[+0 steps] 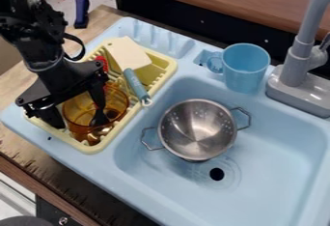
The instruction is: Move the silver drainer to the right side of the sink
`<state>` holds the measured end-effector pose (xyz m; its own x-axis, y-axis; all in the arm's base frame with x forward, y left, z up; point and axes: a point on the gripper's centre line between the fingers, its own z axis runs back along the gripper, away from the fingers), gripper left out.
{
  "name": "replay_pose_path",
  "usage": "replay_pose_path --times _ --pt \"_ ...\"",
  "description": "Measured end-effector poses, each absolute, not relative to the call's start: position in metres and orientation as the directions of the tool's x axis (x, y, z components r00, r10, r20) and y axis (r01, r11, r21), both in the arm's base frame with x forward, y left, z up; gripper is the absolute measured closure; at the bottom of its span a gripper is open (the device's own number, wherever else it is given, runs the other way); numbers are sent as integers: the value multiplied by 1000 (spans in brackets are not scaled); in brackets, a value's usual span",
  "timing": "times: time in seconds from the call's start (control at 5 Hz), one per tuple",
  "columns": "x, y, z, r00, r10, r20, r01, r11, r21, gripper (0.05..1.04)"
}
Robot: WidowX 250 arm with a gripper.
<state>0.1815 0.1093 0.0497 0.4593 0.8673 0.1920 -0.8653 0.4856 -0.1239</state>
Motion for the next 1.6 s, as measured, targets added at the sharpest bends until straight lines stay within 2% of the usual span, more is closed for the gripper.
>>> replay_pose_path --times 0.2,0.4,0.6,0.8,1.2,1.4,1.6 --pt "183 108 50 463 864 195 -863 490 -125 102" --pt "180 105 60 428 881 204 -888 452 -89 102" --pt "175 105 74 410 895 174 -904 424 -51 101" --pt "175 100 88 409 898 163 -906 421 -46 101" --pt "171 58 104 396 912 111 -914 402 -44 101" --pt "169 32 109 323 942 88 -943 328 -56 101" --pt "165 -1 99 307 950 51 -949 310 -60 101"
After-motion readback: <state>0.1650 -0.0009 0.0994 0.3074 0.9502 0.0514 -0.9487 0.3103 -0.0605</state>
